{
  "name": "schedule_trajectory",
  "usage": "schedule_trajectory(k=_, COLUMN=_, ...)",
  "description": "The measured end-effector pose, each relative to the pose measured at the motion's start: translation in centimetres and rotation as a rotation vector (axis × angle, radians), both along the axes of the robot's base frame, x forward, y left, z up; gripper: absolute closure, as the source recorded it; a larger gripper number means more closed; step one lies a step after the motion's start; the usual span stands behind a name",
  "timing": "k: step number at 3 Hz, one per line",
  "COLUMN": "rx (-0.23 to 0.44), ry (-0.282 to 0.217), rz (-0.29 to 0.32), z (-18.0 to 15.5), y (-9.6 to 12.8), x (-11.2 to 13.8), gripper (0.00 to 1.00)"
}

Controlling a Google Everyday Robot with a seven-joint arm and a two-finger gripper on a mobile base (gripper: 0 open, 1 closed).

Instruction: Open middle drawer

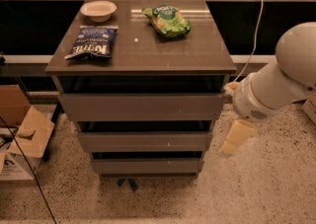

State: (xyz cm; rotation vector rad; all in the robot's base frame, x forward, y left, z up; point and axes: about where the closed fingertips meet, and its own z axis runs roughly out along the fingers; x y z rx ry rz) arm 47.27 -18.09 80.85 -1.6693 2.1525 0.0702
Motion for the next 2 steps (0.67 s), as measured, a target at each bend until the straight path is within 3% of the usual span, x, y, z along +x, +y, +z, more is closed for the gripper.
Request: schedule_trajectory(k=2, rx=0.018, ry=0.023, rz=-0.002, z=-6.3, y=2.1, x=0.1, gripper=0.0)
